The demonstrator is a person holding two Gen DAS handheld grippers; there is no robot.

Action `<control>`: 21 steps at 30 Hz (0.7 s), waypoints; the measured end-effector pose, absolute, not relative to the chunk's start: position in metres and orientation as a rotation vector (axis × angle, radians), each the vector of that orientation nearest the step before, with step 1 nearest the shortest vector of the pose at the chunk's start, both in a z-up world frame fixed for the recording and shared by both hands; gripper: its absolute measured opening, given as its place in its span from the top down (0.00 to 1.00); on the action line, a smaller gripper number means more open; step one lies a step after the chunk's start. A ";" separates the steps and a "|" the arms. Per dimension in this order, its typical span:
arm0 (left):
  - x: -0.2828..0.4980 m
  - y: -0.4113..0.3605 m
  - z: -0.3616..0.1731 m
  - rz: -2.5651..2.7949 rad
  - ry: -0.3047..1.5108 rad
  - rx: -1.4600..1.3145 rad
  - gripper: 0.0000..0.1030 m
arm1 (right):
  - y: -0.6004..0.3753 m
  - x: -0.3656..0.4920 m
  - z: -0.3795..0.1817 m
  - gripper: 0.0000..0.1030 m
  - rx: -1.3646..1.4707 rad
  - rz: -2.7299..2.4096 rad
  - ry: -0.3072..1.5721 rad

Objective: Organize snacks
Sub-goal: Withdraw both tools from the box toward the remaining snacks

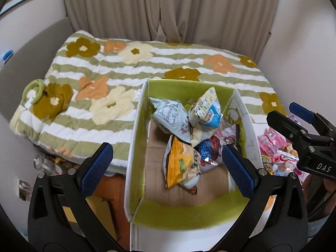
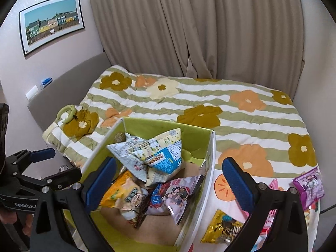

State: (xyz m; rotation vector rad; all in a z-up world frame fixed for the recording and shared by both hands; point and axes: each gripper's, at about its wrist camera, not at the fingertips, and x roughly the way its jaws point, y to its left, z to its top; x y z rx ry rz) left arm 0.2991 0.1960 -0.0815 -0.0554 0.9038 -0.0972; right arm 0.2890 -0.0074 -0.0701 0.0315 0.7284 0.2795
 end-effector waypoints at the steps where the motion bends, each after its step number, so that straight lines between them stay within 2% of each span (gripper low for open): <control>1: 0.294 0.197 -0.079 -0.101 0.903 -0.057 0.00 | -0.007 0.283 -0.067 0.03 0.034 0.274 0.727; 12: 0.257 0.179 -0.062 -0.159 0.868 -0.062 0.00 | -0.027 0.225 -0.051 0.03 0.045 0.205 0.729; 21: 0.231 0.088 -0.071 -0.233 0.868 -0.023 0.00 | -0.104 0.176 -0.060 0.03 0.061 0.182 0.706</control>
